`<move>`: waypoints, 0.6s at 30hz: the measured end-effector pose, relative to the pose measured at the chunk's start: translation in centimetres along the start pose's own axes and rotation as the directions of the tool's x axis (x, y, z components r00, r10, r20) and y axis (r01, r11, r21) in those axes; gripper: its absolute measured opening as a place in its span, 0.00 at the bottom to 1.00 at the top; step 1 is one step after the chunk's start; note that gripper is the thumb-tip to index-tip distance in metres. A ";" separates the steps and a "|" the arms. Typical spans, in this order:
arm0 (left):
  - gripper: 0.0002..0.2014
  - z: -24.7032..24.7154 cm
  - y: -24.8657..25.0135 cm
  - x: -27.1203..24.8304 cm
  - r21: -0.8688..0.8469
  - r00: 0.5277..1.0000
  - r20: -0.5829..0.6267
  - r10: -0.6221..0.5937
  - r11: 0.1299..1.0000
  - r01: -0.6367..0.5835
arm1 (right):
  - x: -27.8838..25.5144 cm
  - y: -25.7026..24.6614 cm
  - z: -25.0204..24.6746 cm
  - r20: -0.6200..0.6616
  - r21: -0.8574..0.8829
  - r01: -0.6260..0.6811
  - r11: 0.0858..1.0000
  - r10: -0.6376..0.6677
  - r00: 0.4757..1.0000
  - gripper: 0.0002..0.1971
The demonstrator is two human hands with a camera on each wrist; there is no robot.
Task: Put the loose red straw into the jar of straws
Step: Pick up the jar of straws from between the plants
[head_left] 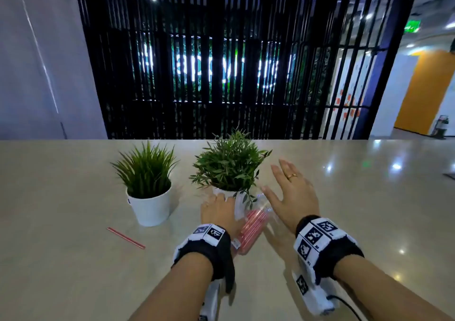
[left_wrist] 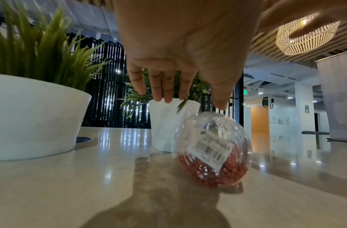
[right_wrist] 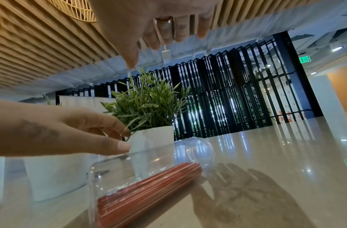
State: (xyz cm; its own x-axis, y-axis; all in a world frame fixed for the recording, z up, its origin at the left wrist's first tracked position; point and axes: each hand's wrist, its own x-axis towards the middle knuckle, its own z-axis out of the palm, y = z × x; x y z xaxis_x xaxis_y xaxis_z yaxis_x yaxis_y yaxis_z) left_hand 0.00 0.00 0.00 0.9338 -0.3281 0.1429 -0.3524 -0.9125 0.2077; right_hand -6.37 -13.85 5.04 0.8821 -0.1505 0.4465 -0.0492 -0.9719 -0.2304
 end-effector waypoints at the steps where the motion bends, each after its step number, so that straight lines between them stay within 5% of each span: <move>1: 0.29 0.2 0.2 0.0 0.004 1.000 0.010 -0.015 1.000 0.015 | 0.1 0.2 0.2 0.003 -0.021 0.021 1.000 -0.021 1.000 0.30; 7: 0.31 1.9 0.6 0.4 -0.088 0.995 -0.051 -0.081 0.993 0.077 | 0.4 1.2 2.0 0.023 -0.066 0.043 0.997 -0.042 0.999 0.30; 18: 0.38 3.8 2.2 -0.2 -0.347 0.988 0.108 -0.115 0.926 0.146 | -1.2 2.6 5.1 0.145 0.054 -0.176 0.983 0.166 0.975 0.25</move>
State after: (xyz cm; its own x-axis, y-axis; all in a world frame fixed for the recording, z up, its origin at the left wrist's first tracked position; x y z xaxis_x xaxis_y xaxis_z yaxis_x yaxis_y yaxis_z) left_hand -0.67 -2.87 -3.29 0.9694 -0.2452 0.0130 -0.2119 -0.8084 0.5492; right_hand -5.21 -15.26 -0.47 0.9201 -0.2822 0.2717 -0.1782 -0.9192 -0.3511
